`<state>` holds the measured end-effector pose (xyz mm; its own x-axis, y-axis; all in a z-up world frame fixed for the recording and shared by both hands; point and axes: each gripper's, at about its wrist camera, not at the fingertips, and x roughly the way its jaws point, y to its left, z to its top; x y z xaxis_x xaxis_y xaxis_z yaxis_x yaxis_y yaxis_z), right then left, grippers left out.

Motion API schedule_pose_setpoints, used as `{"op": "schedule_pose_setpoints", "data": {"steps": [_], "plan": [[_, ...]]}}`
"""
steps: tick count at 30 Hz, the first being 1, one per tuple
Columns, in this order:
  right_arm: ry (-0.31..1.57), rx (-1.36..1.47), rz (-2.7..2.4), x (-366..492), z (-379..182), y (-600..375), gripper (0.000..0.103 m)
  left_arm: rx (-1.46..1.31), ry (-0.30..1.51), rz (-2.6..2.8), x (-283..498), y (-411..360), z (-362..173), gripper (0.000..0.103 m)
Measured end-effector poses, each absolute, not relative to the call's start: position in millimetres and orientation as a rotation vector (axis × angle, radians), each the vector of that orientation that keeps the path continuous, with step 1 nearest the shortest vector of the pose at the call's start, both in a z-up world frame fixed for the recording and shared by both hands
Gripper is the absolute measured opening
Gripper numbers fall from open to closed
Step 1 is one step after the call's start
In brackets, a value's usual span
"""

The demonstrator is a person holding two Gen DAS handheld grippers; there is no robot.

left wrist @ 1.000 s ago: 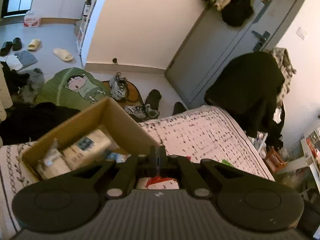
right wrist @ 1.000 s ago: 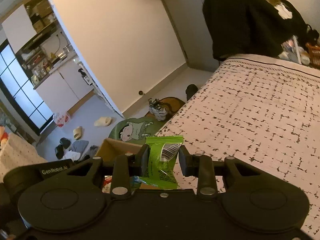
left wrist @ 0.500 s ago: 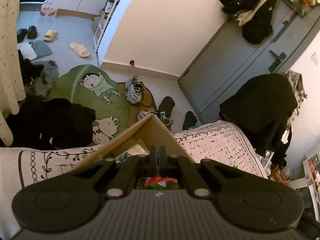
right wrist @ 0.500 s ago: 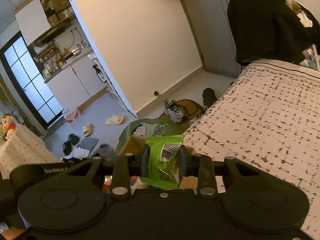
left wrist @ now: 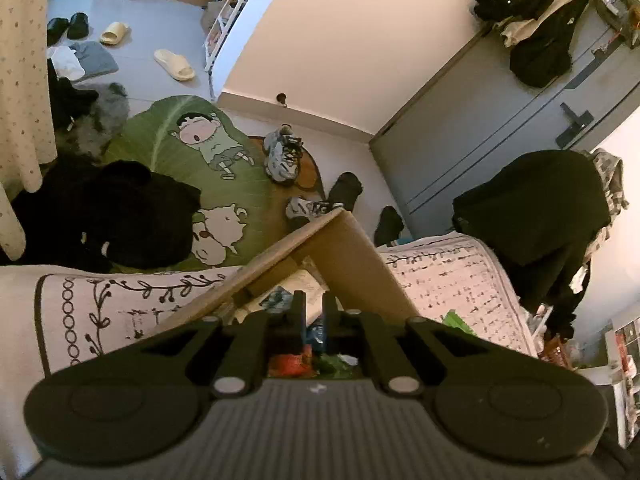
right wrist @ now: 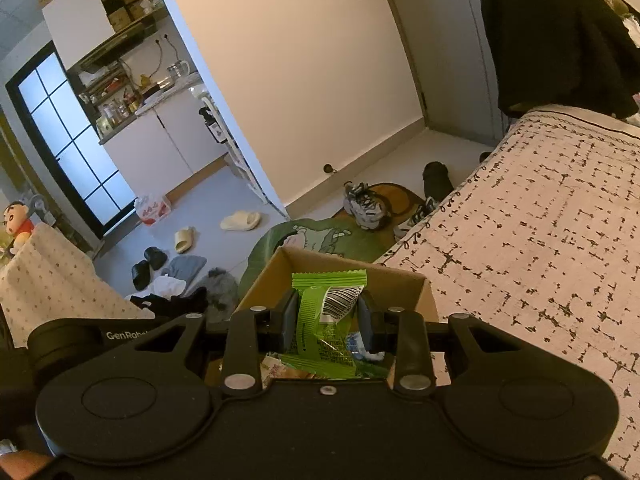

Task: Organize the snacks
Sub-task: 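Carry the red bar and green pack over the cardboard box, then open both grippers to drop the red bar and green pack into the box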

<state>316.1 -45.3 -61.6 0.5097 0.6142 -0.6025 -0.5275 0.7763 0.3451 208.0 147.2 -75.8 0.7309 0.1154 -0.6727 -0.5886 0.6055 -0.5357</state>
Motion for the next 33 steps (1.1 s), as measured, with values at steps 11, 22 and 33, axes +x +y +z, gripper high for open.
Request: {"op": "schedule_pose_setpoints", "data": {"steps": [11, 22, 33], "plan": [[0.769, 0.137, 0.625, 311.6, -54.4, -55.4, 0.055, -0.774, 0.694, 0.452, 206.6, 140.3, -67.6, 0.008], [0.777, 0.102, 0.562, 299.3, -43.4, -70.7, 0.061, -0.725, 0.69, 0.473, 186.1, 137.5, -50.8, 0.061], [0.728, 0.054, 0.514, 274.1, -17.2, -90.1, 0.086, -0.664, 0.69, 0.443, 168.5, 126.2, -27.5, 0.076]]}}
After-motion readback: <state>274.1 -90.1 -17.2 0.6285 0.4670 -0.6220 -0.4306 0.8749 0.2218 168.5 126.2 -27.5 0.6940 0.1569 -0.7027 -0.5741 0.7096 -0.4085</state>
